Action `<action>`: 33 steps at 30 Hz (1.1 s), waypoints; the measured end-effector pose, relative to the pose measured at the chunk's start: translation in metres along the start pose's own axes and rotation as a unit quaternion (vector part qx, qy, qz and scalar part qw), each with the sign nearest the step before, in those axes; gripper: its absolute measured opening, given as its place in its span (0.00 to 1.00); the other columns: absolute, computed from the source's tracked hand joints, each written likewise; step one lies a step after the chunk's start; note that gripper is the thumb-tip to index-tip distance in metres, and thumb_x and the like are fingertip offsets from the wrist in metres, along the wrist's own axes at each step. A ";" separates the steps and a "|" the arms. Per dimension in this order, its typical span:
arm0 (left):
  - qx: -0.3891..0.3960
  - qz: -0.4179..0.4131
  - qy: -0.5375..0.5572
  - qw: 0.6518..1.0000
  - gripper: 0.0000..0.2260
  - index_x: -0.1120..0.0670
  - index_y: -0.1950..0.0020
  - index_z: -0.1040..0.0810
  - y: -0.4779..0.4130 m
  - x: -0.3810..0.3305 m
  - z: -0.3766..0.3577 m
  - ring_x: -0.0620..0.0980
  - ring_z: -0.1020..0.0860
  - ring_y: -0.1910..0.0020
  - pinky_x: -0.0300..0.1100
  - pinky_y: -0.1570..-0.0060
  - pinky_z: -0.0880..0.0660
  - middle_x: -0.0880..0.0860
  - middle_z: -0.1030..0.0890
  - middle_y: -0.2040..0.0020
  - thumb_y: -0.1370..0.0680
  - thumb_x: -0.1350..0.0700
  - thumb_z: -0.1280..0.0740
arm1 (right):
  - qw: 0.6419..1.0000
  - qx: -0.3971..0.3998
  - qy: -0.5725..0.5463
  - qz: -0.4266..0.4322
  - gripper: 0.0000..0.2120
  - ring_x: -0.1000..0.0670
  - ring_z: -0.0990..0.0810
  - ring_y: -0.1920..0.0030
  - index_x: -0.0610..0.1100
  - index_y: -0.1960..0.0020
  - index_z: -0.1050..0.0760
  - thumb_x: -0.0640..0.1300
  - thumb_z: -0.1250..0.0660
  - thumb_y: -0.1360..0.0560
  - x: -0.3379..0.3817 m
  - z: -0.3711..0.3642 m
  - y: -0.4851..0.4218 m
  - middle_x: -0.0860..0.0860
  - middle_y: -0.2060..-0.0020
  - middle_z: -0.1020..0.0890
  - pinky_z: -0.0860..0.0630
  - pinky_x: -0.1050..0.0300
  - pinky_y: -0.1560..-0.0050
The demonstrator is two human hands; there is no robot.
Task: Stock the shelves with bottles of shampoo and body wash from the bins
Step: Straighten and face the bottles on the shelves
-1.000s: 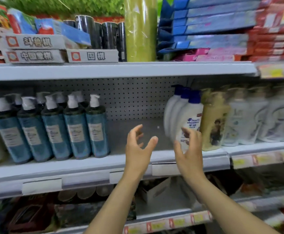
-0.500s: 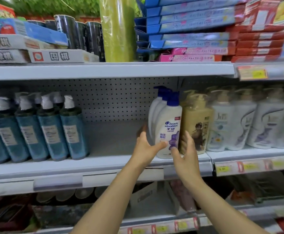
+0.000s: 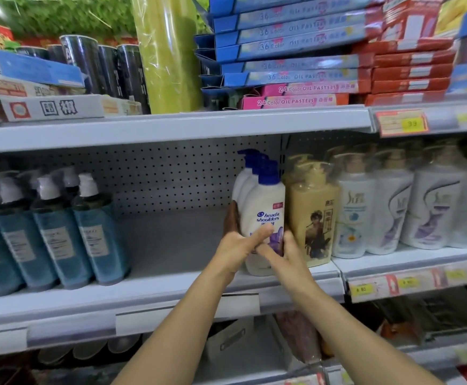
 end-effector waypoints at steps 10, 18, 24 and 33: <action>-0.020 -0.054 0.054 0.997 0.58 0.38 0.25 0.39 -0.017 -0.014 0.002 0.39 0.21 0.43 0.28 0.55 0.25 0.43 0.22 0.36 0.52 0.17 0.34 | 0.989 -0.059 -0.119 -0.062 0.33 0.31 0.20 0.46 0.40 0.46 0.21 0.66 0.51 0.22 0.018 -0.003 -0.022 0.31 0.46 0.19 0.23 0.38 0.40; -0.001 -0.092 0.055 0.994 0.49 0.42 0.23 0.38 -0.031 -0.015 0.007 0.51 0.23 0.34 0.56 0.35 0.25 0.50 0.25 0.29 0.39 0.22 0.33 | 0.982 -0.094 -0.139 -0.086 0.27 0.31 0.21 0.43 0.49 0.62 0.20 0.61 0.49 0.18 0.029 -0.009 -0.031 0.41 0.57 0.14 0.28 0.32 0.36; -0.005 -0.068 0.055 0.996 0.52 0.43 0.23 0.36 -0.045 -0.004 0.016 0.52 0.22 0.35 0.56 0.35 0.25 0.52 0.25 0.29 0.40 0.17 0.40 | 0.980 -0.077 -0.153 -0.098 0.29 0.40 0.17 0.54 0.48 0.63 0.20 0.60 0.52 0.17 0.034 -0.019 -0.035 0.44 0.62 0.14 0.20 0.43 0.45; 0.030 -0.108 0.074 0.991 0.52 0.43 0.26 0.32 -0.043 -0.016 0.017 0.46 0.20 0.39 0.45 0.41 0.22 0.48 0.21 0.34 0.43 0.16 0.41 | 0.973 -0.090 -0.206 -0.056 0.20 0.51 0.20 0.66 0.45 0.59 0.24 0.52 0.48 0.16 0.041 -0.020 -0.065 0.53 0.73 0.17 0.25 0.61 0.65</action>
Point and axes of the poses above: each hand's wrist, its own y-axis away from the middle knuckle, its own z-axis out of the back of the hand, x = y × z, the point moved 5 cm from there along -y, towards the middle knuckle
